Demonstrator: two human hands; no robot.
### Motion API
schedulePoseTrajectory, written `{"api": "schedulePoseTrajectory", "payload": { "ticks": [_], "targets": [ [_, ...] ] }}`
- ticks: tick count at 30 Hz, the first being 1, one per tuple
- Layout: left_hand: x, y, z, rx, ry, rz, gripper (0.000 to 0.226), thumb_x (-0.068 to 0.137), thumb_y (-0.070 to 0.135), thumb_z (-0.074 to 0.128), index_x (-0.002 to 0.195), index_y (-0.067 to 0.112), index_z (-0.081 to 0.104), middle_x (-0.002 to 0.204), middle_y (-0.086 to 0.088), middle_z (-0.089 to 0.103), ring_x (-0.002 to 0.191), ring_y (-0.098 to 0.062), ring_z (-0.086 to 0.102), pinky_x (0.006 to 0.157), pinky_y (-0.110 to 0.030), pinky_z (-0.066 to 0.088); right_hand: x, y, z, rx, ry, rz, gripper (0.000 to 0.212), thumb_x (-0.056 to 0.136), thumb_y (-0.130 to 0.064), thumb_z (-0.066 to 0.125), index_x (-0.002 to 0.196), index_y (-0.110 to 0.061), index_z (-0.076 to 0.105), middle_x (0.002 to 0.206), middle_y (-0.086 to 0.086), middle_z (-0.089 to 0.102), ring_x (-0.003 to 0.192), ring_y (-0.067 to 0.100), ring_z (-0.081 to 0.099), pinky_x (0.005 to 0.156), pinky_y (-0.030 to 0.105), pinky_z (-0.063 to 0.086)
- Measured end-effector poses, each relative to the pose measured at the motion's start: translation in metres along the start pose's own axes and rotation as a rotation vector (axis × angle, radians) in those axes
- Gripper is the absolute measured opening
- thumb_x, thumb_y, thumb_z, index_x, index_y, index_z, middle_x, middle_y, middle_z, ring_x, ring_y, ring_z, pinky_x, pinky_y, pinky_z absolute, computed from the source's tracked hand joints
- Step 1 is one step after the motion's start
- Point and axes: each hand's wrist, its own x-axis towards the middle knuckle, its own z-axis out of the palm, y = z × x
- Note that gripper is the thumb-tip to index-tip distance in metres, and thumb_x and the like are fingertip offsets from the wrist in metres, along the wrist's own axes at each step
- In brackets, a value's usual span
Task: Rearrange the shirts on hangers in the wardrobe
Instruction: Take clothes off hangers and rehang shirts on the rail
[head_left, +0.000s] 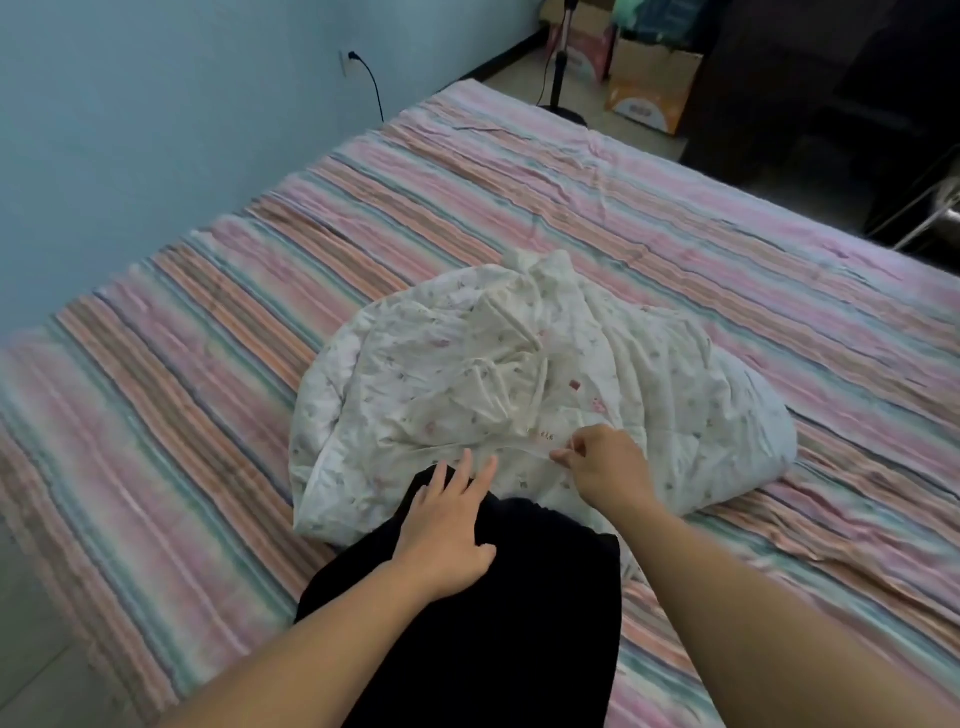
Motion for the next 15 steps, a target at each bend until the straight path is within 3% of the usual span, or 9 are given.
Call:
{"api": "schedulePoseTrajectory", "payload": {
  "ticks": [5, 10, 12, 15],
  "targets": [
    [0.020, 0.003, 0.002, 0.047, -0.042, 0.000, 0.095, 0.087, 0.041, 0.058, 0.153, 0.042, -0.010, 0.164, 0.008, -0.011, 0.151, -0.024, -0.010, 0.121, -0.051, 0.005, 0.009, 0.007, 0.012, -0.038, -0.003, 0.052, 0.035, 0.092, -0.037, 0.067, 0.070, -0.014, 0.050, 0.078, 0.003, 0.065, 0.073, 0.021, 0.060, 0.064, 0.033, 0.047],
    [0.013, 0.011, -0.006, 0.117, 0.051, 0.047, 0.084, 0.090, 0.042, 0.052, 0.155, 0.036, -0.001, 0.165, 0.004, 0.000, 0.152, -0.024, 0.000, 0.123, -0.045, 0.004, -0.005, -0.004, 0.010, -0.121, 0.081, 0.028, 0.031, 0.093, -0.044, 0.062, 0.099, -0.015, 0.052, 0.092, -0.003, 0.059, 0.082, 0.019, 0.057, 0.070, 0.035, 0.046],
    [0.008, 0.012, -0.016, 0.098, 0.081, 0.041, 0.081, 0.089, 0.041, 0.053, 0.156, 0.034, 0.007, 0.165, 0.003, 0.006, 0.152, -0.023, 0.004, 0.123, -0.042, 0.006, -0.016, -0.008, 0.006, -0.158, 0.136, -0.048, 0.035, 0.094, -0.044, 0.060, 0.111, -0.015, 0.050, 0.103, -0.002, 0.056, 0.093, 0.020, 0.056, 0.076, 0.033, 0.045],
    [-0.004, 0.018, -0.038, 0.049, 0.173, 0.023, 0.073, 0.084, 0.044, 0.057, 0.149, 0.026, 0.028, 0.151, 0.000, 0.034, 0.143, -0.023, 0.026, 0.119, -0.037, 0.020, -0.038, -0.017, -0.002, -0.241, 0.187, -0.316, 0.029, 0.095, -0.038, 0.058, 0.115, -0.018, 0.051, 0.110, -0.003, 0.055, 0.102, 0.019, 0.054, 0.085, 0.029, 0.044]
  ]
}}
